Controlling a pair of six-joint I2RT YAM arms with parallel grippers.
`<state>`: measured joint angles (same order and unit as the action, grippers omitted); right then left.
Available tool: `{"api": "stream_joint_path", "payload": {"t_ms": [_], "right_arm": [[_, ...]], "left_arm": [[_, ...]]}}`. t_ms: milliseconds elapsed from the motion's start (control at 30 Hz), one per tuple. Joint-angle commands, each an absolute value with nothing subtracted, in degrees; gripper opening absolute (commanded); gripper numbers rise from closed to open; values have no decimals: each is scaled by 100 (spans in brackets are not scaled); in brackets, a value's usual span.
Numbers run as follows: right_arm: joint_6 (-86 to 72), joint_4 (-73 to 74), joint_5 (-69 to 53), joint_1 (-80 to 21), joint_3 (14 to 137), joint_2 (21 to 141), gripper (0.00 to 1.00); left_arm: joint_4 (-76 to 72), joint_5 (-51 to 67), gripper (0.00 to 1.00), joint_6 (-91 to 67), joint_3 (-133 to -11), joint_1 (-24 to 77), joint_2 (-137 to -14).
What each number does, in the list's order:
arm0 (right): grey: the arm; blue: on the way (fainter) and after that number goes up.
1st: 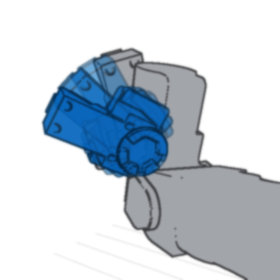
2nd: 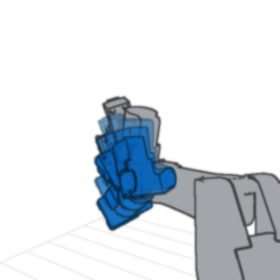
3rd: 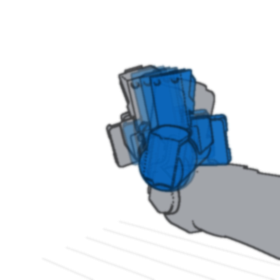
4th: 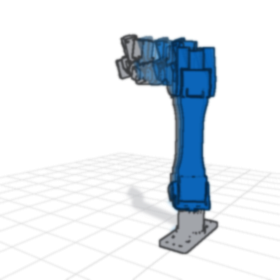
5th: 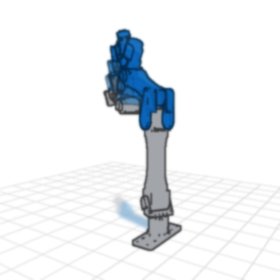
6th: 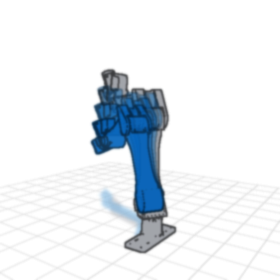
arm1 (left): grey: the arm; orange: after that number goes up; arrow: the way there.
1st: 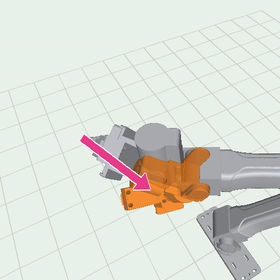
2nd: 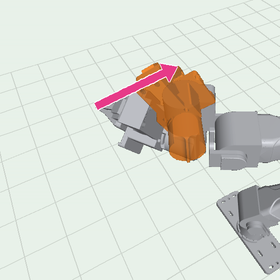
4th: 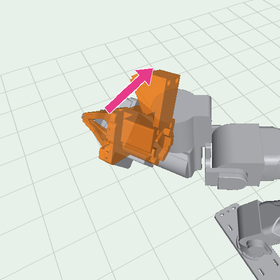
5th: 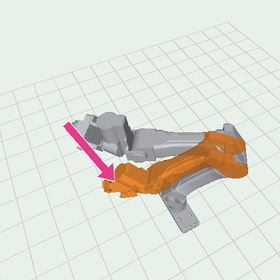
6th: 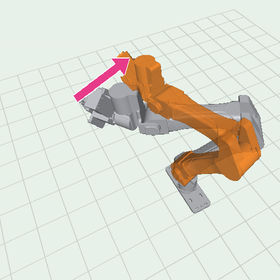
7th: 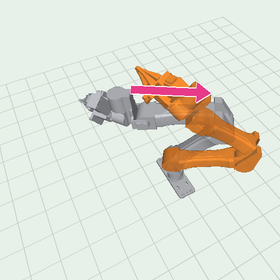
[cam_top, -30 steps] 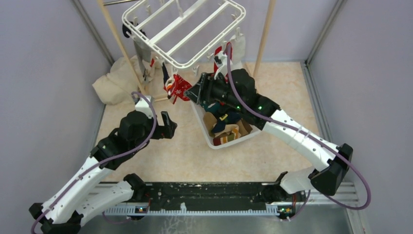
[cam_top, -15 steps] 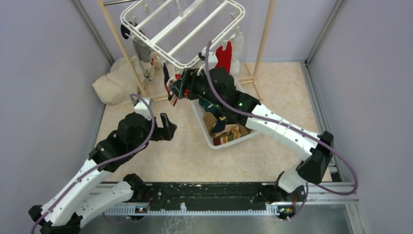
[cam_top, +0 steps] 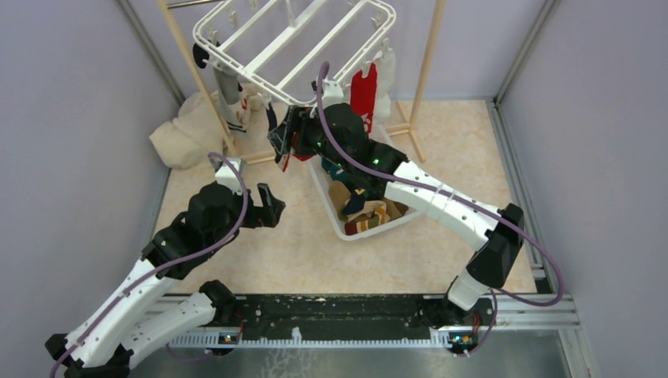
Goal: Remove the socks clipped to the hanger
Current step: Remove the sock from the hanger.
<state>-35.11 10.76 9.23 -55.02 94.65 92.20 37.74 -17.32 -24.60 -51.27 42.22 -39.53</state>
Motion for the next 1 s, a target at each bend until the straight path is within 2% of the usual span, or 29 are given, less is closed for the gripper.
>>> {"api": "stream_joint_path", "payload": {"t_ms": [0,67,267,467,567,667,733,967], "right_arm": [[-3613,968,1022,-5589,9631,9131,67],[-3629,925,1071,-5594,9487,9055,66],[-3619,880,1140,-5589,9211,8864,46],[-3662,898,1198,-5590,8889,8665,46],[-3621,916,1259,-5590,8849,8586,42],[-3510,975,1310,-5588,8912,8503,33],[-3441,1063,1343,-5582,8982,8464,22],[-3429,1234,1012,-5463,9136,8315,4]], "left_arm": [[3761,-1719,99,-2426,-5089,4184,-3876],[3736,-1700,99,-2439,-5079,4187,-3885],[3684,-1644,99,-2457,-5081,4186,-3945],[3650,-1631,99,-2486,-5094,4184,-3971],[3608,-1594,99,-2506,-5098,4191,-3995],[3587,-1591,99,-2521,-5113,4188,-4010],[3569,-1582,99,-2522,-5122,4187,-4010],[3451,-1600,99,-2499,-5174,4185,-4048]]}}
